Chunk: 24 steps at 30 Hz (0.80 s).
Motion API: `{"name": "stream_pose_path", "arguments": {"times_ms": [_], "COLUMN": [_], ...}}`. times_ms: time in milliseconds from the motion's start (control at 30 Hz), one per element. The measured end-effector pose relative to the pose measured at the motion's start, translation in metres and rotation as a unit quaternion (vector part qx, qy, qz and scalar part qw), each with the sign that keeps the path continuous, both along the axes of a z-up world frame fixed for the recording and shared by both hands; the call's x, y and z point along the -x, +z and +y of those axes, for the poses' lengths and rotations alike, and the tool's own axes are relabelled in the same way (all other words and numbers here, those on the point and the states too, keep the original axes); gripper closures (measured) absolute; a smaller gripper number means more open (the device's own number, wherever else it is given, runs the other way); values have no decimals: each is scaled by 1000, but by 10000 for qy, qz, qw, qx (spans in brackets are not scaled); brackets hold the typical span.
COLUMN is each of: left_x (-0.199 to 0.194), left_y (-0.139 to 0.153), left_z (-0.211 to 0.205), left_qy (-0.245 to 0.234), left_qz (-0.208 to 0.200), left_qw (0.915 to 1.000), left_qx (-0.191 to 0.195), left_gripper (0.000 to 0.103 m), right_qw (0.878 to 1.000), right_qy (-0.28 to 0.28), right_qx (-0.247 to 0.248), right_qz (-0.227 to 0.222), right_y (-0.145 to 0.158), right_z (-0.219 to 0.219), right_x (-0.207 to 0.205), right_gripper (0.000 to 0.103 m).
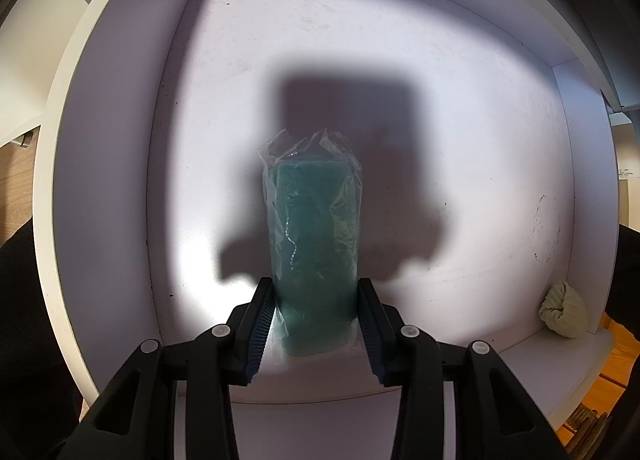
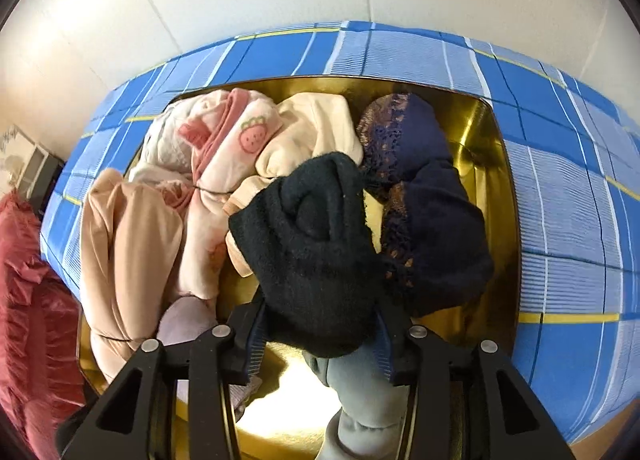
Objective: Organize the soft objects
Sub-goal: 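Lower the black knit garment into the gold tray and open the right tool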
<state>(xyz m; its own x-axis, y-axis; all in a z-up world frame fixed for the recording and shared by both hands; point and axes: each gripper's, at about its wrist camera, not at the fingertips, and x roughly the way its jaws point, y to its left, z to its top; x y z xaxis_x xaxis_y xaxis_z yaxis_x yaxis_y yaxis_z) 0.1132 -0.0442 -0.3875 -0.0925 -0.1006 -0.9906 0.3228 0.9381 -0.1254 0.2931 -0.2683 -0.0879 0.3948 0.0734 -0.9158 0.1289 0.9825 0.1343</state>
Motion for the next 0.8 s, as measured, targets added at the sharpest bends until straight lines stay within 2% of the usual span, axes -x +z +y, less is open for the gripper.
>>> {"name": "stream_pose_path", "arguments": {"times_ms": [67, 133, 433, 800], "left_x": [0, 0, 3, 3], "left_y": [0, 0, 0, 1], "left_z": [0, -1, -1, 1], "left_qy": [1, -8, -43, -61], "left_qz": [1, 0, -20, -19], "left_qw": [10000, 10000, 10000, 10000], "left_qx": [-4, -8, -36, -45], "left_gripper": [62, 62, 62, 63], "right_qw": [9997, 9991, 9945, 9892], "right_qy": [181, 258, 437, 801], "right_qx": [120, 284, 575, 682], "right_qz": [-67, -197, -758, -1023], "right_y": [1, 6, 25, 39], "right_z": [4, 7, 15, 27], "right_x": [2, 7, 43, 93], "right_gripper": [42, 37, 37, 37]}}
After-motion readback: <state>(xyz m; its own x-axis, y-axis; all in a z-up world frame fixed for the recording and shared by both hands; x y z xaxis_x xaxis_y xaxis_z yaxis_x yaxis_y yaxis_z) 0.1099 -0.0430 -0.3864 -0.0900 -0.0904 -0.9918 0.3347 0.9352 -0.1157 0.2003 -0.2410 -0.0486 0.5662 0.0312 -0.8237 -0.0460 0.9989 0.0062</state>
